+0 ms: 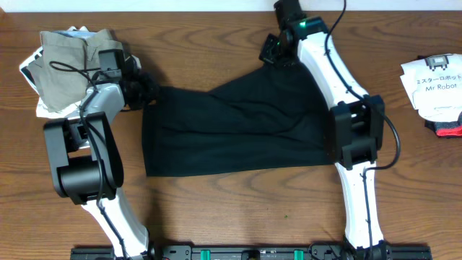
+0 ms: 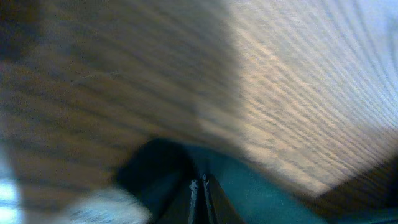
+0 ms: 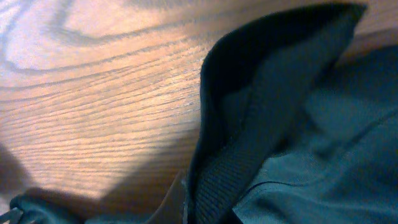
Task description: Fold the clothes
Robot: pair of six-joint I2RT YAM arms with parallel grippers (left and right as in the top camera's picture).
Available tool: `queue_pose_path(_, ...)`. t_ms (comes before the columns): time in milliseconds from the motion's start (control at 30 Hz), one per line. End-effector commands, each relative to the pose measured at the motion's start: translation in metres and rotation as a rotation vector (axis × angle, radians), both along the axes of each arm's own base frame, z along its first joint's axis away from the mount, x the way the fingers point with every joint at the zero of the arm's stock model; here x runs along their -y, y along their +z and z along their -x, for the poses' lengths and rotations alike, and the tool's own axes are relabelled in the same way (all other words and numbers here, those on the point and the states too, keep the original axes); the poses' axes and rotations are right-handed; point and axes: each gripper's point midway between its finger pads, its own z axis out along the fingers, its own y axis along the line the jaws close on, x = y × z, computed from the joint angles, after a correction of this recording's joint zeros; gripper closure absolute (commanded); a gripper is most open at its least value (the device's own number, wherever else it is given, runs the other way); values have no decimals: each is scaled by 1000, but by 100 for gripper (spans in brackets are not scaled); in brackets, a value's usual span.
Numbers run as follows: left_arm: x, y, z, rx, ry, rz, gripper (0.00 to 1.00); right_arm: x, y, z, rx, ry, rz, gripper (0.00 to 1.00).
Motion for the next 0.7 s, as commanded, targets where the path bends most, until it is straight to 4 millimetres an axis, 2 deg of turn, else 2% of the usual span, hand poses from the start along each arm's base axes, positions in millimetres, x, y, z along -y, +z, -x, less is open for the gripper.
queue_pose_path(0,-13,8,0,6,33,18,94,15,42,-8,89,20,9,99)
queue_pose_path(200,-21,20,2,19,47,44,94,30,37,2,36,20,31,99)
queue_pose_path(600,-21,59,-2,103,42,31,93,32,33,13,-4,42,48,99)
queue_pose_path(633,-21,60,-2,106,42,31,79,32,33,13,-4,42,48,99)
queue_pose_path(667,-21,61,-2,106,41,31,60,32,33,13,-5,42,48,99)
